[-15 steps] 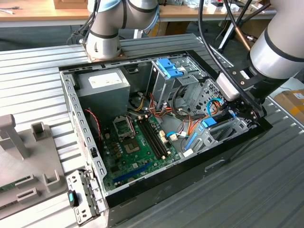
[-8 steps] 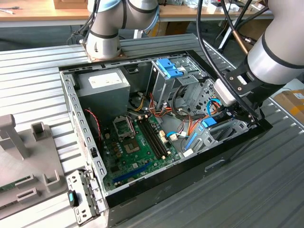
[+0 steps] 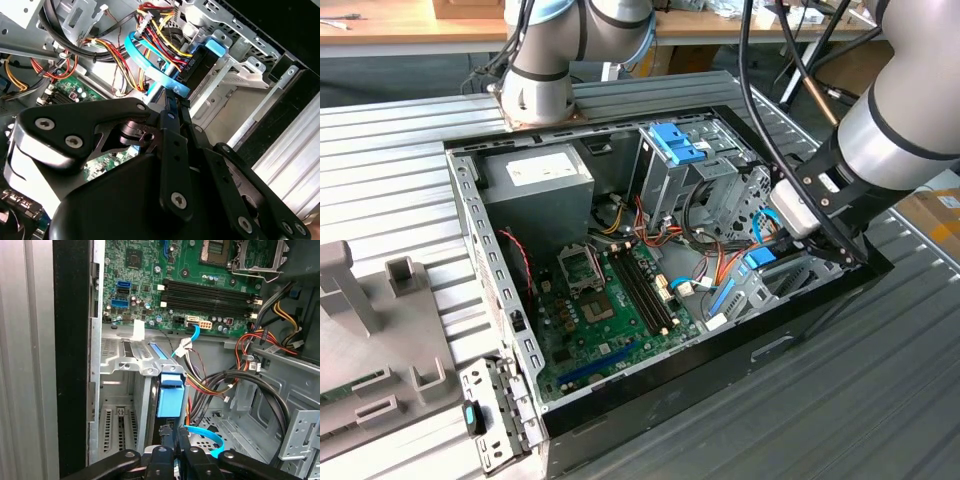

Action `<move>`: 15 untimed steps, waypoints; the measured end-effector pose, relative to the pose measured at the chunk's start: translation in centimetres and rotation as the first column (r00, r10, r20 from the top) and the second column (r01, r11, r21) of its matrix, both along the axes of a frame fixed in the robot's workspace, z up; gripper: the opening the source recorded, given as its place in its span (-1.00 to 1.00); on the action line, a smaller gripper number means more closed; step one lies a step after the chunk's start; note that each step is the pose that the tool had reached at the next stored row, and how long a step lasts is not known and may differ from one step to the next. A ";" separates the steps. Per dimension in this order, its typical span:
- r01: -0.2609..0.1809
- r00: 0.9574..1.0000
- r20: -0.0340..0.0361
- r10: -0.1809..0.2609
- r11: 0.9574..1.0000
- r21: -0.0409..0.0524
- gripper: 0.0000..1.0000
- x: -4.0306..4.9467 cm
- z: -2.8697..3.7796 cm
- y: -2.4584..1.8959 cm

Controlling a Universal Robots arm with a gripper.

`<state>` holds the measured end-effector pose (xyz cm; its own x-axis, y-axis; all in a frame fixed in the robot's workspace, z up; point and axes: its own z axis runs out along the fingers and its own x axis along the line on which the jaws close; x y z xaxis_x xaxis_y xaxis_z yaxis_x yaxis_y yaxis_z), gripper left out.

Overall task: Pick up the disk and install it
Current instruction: 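Insert the second disk wire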

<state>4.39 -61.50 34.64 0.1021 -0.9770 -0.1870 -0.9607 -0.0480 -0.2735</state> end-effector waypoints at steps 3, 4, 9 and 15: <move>0.000 1.000 0.000 0.000 1.000 0.000 -0.69 0.00 -0.15 -0.01; 0.000 1.000 0.000 0.000 1.000 -0.004 -0.69 0.02 -0.34 -0.01; 0.000 1.000 0.000 0.000 1.000 -0.012 -0.69 0.02 -0.52 -0.01; -0.001 1.000 0.000 0.001 1.000 -0.012 -0.69 0.01 -0.69 0.13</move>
<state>4.40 -61.37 33.95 0.1027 -0.9792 -0.1748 -0.9606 -0.0520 -0.2731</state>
